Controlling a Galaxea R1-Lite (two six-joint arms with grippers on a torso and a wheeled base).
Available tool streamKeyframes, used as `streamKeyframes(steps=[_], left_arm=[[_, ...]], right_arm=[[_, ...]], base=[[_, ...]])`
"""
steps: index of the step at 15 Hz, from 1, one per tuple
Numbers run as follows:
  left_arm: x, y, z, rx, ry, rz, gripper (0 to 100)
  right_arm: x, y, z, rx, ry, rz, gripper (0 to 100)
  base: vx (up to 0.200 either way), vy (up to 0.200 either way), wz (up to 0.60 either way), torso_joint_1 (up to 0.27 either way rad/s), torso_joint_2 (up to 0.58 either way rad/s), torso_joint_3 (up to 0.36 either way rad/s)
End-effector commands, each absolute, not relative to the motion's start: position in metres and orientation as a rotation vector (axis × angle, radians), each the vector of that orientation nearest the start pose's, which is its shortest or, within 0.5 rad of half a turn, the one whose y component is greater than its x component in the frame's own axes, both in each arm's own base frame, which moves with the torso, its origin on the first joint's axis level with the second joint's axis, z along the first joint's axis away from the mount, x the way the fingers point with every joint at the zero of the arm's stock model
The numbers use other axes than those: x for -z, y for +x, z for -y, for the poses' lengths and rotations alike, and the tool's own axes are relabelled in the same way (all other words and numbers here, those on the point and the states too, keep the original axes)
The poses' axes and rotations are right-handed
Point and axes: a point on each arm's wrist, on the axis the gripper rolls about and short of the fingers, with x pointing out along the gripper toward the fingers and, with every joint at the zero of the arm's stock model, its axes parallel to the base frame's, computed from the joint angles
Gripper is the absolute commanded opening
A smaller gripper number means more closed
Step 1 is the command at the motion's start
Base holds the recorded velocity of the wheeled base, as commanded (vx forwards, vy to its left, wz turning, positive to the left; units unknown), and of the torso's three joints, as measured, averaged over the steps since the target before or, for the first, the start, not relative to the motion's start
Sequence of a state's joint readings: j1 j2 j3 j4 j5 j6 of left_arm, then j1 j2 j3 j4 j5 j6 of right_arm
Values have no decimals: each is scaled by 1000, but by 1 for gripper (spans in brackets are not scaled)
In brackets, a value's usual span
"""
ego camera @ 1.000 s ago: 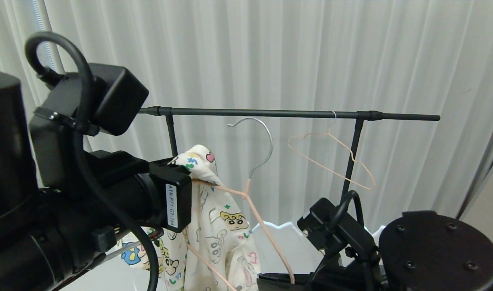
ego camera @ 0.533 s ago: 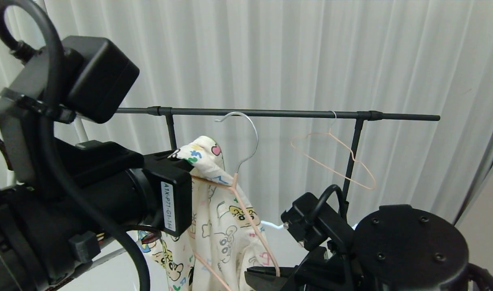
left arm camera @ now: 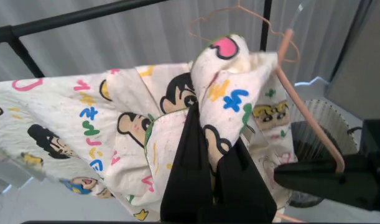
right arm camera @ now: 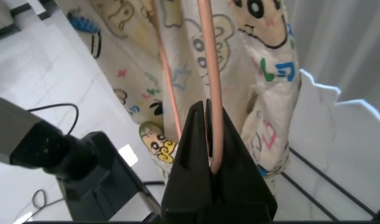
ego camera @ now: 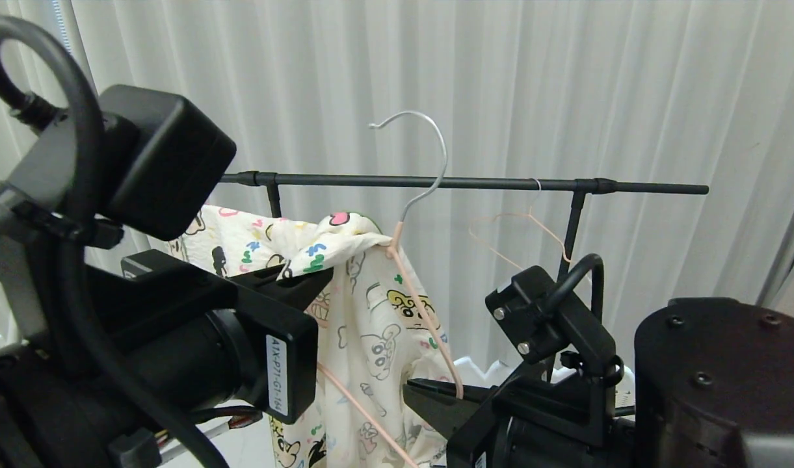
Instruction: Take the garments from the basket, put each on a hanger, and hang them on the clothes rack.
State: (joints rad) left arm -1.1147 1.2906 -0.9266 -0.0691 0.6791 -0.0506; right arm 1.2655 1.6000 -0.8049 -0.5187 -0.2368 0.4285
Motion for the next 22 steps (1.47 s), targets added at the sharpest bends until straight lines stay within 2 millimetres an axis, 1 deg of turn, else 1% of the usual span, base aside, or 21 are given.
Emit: streamKeyframes(steps=[1, 2, 3, 6, 9, 12, 13, 14, 15, 17, 18, 20, 22], left_arm=[[-262, 101, 175, 428, 199, -210, 0], [-260, 100, 174, 427, 202, -213, 0], [-259, 100, 173, 418, 205, -214, 100], [-254, 98, 167, 375, 220, -214, 100], [-252, 90, 158, 391, 217, -208, 100], [-235, 81, 139, 398, 301, -215, 100], [-224, 75, 125, 413, 358, -214, 100], [-222, 67, 114, 458, 356, -199, 100], [-225, 59, 103, 540, 323, -173, 100], [-229, 51, 88, 611, 342, -115, 100], [-230, 50, 87, 634, 356, -100, 100], [-229, 50, 90, 715, 357, -105, 100], [-224, 49, 95, 835, 367, -127, 100]], right_arm=[[-206, 89, -265, -955, 207, -406, 0], [-206, 89, -264, -954, 208, -405, 0], [-207, 90, -264, -951, 210, -403, 0], [-209, 92, -261, -945, 208, -390, 0], [-209, 93, -261, -917, 193, -361, 0], [-206, 97, -255, -891, 138, -338, 0], [-197, 98, -246, -884, 85, -308, 0], [-189, 100, -237, -875, 57, -286, 0], [-181, 98, -228, -872, 30, -276, 0], [-168, 90, -211, -879, -40, -284, 0], [-162, 85, -202, -889, -61, -271, 0], [-154, 76, -187, -907, -92, -255, 0], [-146, 63, -178, -957, -125, -248, 0]], base=[[0, 0, 0, 0, 0, 0], [0, 0, 0, 0, 0, 0], [0, 0, 0, 0, 0, 0], [0, 0, 0, 0, 0, 0], [0, 0, 0, 0, 0, 0], [0, 0, 0, 0, 0, 0], [0, 0, 0, 0, 0, 0], [0, 0, 0, 0, 0, 0], [0, 0, 0, 0, 0, 0], [0, 0, 0, 0, 0, 0], [0, 0, 0, 0, 0, 0], [0, 0, 0, 0, 0, 0], [0, 0, 0, 0, 0, 0]])
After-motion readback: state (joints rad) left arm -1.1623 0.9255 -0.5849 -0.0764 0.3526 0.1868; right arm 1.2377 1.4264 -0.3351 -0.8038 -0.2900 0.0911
